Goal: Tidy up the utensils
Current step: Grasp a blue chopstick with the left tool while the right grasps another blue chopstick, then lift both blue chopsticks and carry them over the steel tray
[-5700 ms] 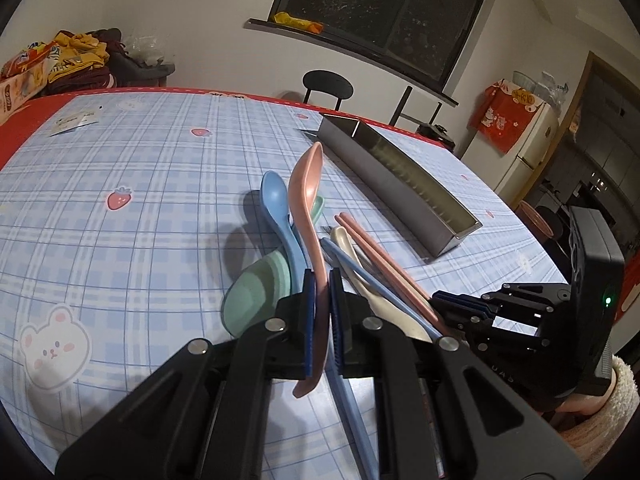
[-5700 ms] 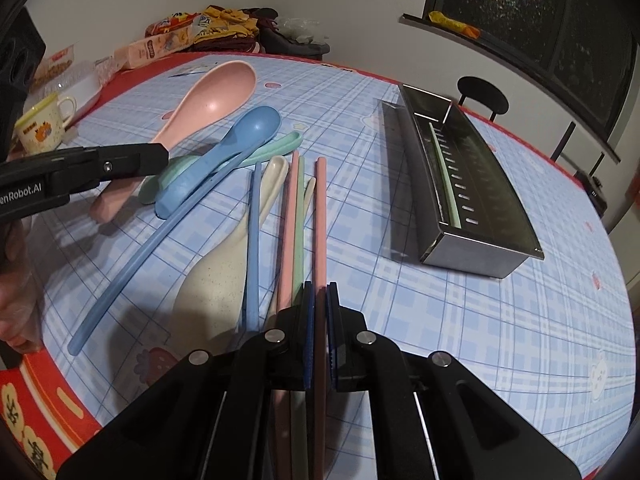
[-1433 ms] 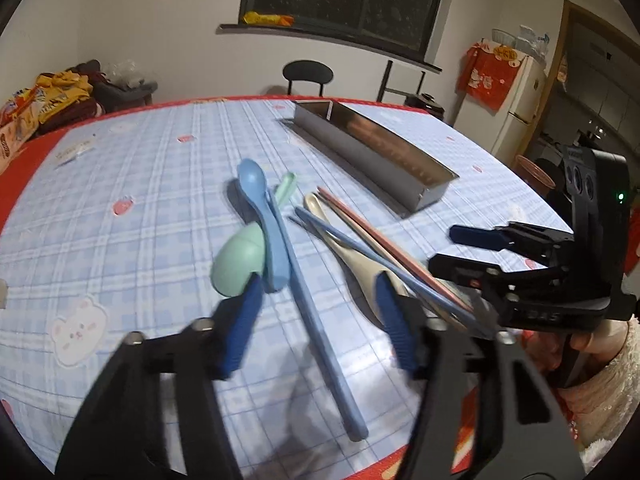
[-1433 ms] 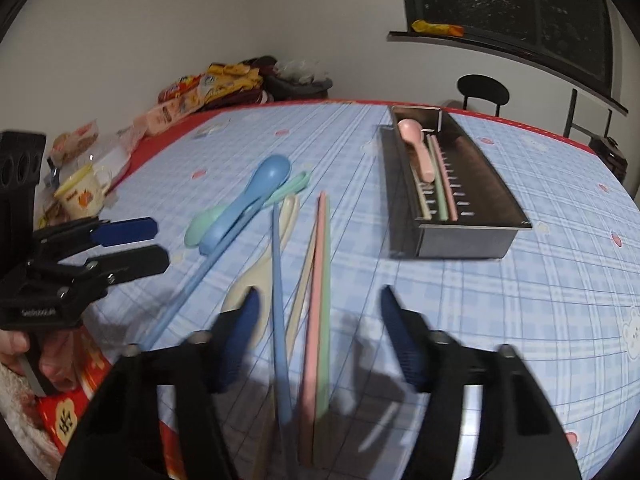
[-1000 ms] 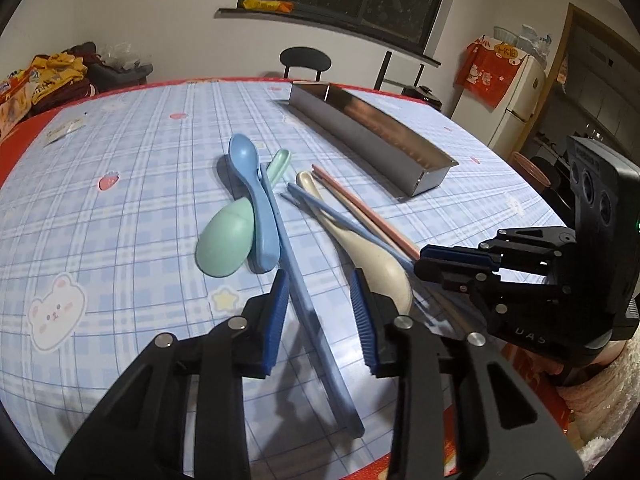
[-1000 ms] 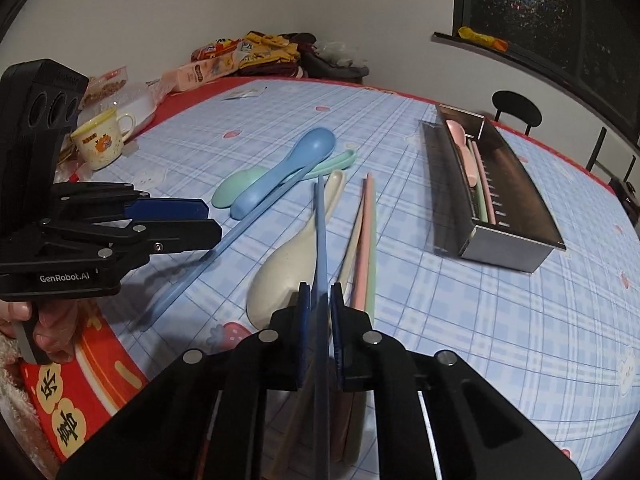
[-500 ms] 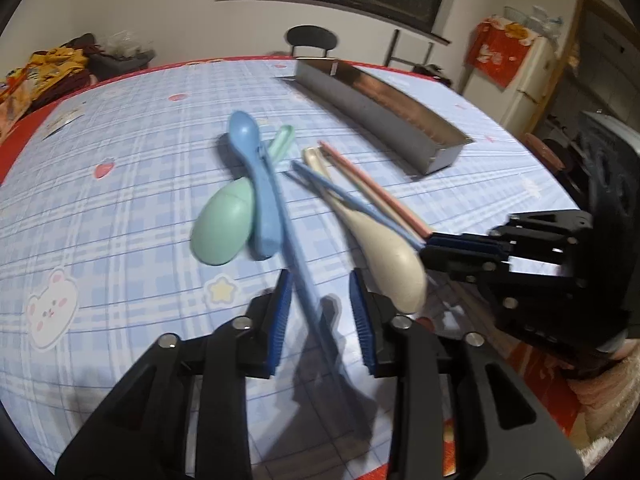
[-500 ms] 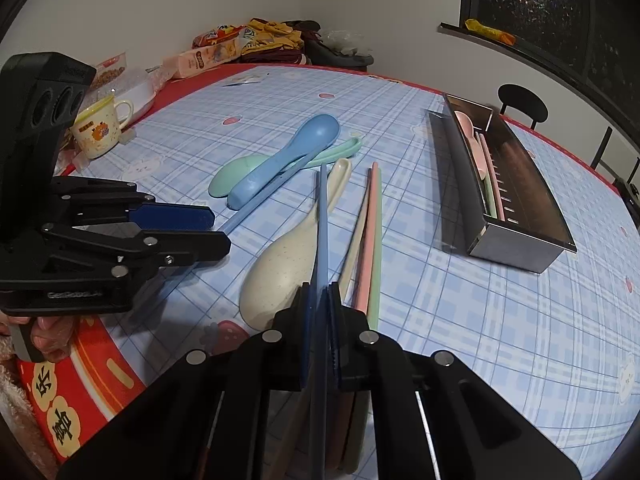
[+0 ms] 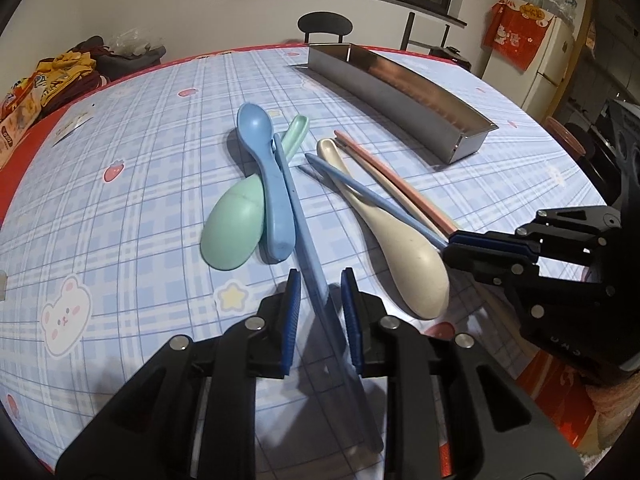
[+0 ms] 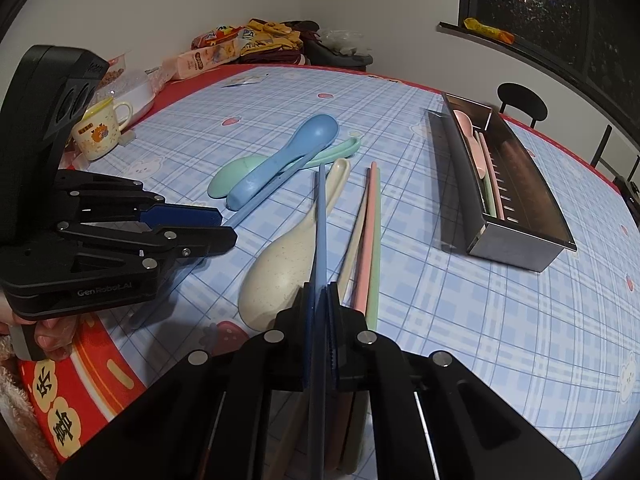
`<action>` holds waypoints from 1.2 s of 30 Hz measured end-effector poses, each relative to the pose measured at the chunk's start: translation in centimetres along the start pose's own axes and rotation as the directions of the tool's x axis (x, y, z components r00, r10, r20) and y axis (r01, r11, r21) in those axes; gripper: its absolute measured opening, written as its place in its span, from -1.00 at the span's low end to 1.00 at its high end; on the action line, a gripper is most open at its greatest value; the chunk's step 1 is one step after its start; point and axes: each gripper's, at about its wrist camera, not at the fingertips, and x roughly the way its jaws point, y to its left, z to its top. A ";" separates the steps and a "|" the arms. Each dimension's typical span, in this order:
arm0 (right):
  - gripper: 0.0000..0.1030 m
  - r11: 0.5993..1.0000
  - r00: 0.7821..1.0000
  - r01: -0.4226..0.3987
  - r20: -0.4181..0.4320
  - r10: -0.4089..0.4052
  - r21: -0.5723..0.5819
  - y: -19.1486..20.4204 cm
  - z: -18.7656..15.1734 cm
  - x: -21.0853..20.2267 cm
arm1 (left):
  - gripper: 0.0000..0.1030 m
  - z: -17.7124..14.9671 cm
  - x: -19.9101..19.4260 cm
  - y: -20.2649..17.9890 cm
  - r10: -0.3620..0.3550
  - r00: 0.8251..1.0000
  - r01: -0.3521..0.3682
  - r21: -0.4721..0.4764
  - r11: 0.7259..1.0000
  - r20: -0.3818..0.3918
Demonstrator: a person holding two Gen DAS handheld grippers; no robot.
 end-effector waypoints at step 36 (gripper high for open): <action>-0.87 0.977 0.988 -0.059 0.150 0.028 0.203 -3.8 -0.9 -2.7 | -0.80 -0.9 -1.9 0.1 -0.017 0.994 0.019 -0.019 1.000 0.111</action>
